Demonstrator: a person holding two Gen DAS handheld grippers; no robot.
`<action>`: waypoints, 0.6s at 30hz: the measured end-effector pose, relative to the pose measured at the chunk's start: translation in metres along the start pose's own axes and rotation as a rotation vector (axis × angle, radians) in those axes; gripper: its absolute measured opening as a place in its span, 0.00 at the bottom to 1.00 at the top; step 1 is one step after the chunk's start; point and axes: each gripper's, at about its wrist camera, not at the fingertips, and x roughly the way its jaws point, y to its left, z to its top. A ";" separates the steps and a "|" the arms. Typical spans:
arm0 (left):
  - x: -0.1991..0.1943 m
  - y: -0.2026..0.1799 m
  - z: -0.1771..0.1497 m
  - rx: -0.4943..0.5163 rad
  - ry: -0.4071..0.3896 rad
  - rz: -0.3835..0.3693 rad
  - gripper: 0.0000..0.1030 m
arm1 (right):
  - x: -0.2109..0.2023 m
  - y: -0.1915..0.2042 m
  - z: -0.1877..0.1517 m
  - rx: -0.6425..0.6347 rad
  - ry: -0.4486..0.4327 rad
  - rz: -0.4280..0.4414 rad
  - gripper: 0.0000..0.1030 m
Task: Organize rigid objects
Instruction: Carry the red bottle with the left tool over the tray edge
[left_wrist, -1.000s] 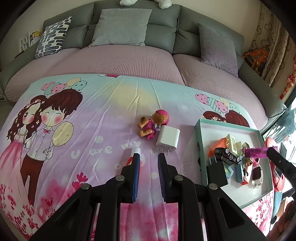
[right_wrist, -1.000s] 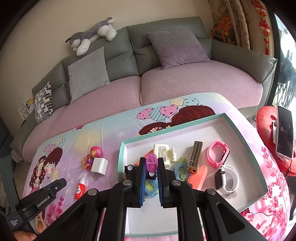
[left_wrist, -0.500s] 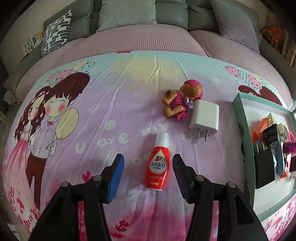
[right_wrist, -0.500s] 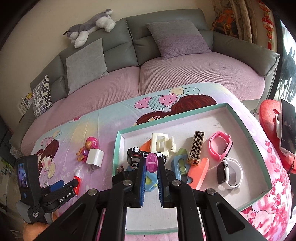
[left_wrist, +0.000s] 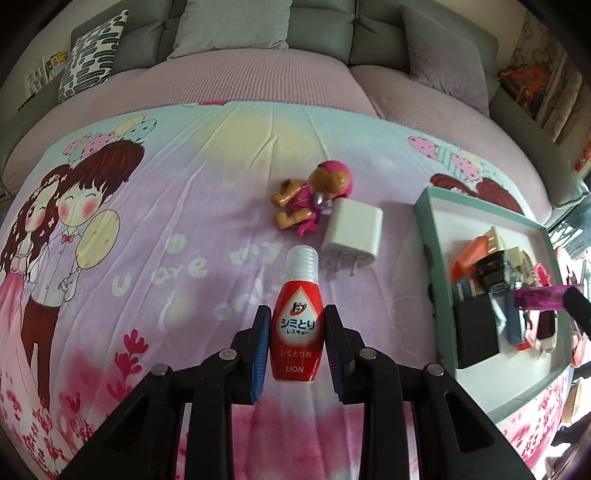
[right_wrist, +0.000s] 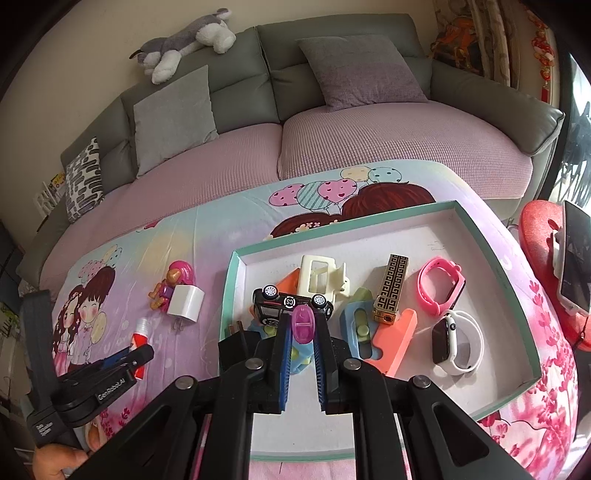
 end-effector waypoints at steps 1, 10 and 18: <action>-0.009 -0.008 0.000 0.019 -0.023 -0.029 0.29 | 0.001 -0.001 -0.001 -0.005 0.006 -0.004 0.12; -0.029 -0.082 -0.013 0.187 -0.006 -0.204 0.29 | 0.000 -0.014 -0.003 -0.010 0.021 -0.029 0.12; -0.022 -0.103 -0.020 0.237 0.039 -0.221 0.29 | -0.003 -0.024 -0.004 0.000 0.021 -0.045 0.12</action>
